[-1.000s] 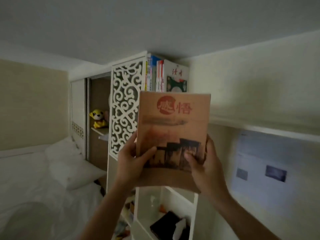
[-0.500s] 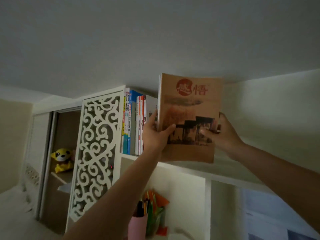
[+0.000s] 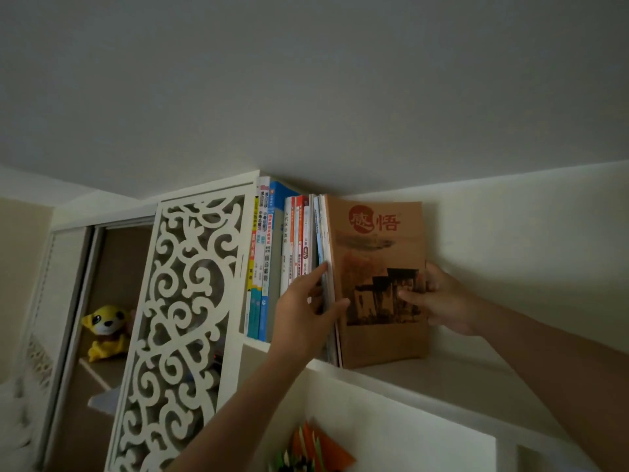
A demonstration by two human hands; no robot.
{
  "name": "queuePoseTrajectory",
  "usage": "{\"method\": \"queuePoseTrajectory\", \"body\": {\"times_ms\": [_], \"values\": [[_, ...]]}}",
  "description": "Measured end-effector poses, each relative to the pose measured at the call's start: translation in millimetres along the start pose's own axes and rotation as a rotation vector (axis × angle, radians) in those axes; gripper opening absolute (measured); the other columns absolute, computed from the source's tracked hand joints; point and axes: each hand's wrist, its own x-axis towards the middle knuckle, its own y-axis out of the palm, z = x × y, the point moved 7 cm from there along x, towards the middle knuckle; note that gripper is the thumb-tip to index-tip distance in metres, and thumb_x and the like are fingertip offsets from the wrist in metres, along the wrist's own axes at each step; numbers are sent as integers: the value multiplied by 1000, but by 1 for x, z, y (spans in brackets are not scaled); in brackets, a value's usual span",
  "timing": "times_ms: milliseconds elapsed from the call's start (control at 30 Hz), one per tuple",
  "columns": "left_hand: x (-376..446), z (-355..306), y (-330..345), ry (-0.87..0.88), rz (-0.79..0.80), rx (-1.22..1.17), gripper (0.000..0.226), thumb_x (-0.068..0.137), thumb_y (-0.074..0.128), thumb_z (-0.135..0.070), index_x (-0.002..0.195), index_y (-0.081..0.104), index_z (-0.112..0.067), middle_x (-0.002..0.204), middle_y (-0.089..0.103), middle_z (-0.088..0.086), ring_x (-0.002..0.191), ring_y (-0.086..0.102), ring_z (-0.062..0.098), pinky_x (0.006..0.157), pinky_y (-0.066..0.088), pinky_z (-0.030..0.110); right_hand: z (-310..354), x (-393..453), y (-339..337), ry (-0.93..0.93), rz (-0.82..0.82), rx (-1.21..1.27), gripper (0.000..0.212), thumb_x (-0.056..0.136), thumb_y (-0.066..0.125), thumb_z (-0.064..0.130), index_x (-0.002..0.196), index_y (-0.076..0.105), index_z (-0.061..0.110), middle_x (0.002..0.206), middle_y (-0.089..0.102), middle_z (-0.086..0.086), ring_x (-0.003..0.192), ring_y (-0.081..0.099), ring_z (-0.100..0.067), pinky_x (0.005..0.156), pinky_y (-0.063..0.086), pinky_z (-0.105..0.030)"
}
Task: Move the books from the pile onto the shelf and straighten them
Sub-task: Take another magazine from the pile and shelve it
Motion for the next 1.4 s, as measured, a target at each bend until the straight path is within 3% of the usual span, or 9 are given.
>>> {"method": "queuePoseTrajectory", "body": {"times_ms": [167,267,433,633,833,1000,1100,1267,1400], "values": [[14,10,-2,23,-40,123,65,83,71,-22,141,42,-26,132,54,-4,122,52,12,99,51,37,-12,23,13,-13,23,133,54,81,74,12,124,50,35,122,66,0,110,63,-26,90,47,-64],[12,7,-1,61,-109,199,60,81,72,-23,136,48,-22,127,59,-3,119,54,12,102,46,30,-13,27,19,-44,-8,148,52,84,71,10,128,50,25,119,66,-6,103,65,-21,75,57,-43],[-4,5,-3,76,-243,279,56,81,72,-26,134,53,-21,139,49,-4,131,39,13,103,28,21,7,15,24,-128,-308,-486,65,83,73,29,137,42,9,119,63,-17,103,62,-30,73,47,-28],[-9,13,-3,191,51,468,70,82,71,-25,144,38,-24,153,31,-7,140,28,14,114,21,31,18,-11,96,-173,308,-551,112,56,75,72,145,22,32,134,51,16,123,50,-8,106,39,-29],[-6,23,-8,273,120,630,77,80,72,-25,145,32,-30,153,31,-11,125,39,16,103,34,29,0,-3,104,-75,295,-653,167,25,79,78,140,-36,39,158,22,7,140,33,-16,114,33,-35],[-6,17,-10,372,60,801,77,70,80,-29,139,48,-22,141,51,-2,106,55,25,76,58,42,5,-2,101,-61,253,-609,159,37,87,62,141,-31,41,159,20,5,142,28,-16,117,29,-36],[-10,18,-7,300,153,902,75,86,64,-36,149,24,-28,156,26,-7,124,39,19,98,47,39,11,-14,100,-41,249,-553,146,46,89,53,150,-13,38,156,27,6,141,31,-15,116,29,-34],[-92,-39,-8,380,-4,504,32,84,67,-14,114,61,-20,111,63,-2,103,57,13,89,50,28,67,-127,65,-442,-39,-607,24,83,71,20,107,72,26,102,72,10,85,66,3,84,52,-17],[-212,-81,91,255,674,270,19,89,62,-30,107,60,-29,88,68,-12,74,62,4,73,52,26,16,-283,2,-254,17,-612,11,78,75,21,83,75,31,72,72,13,57,66,3,57,54,-13]]}}
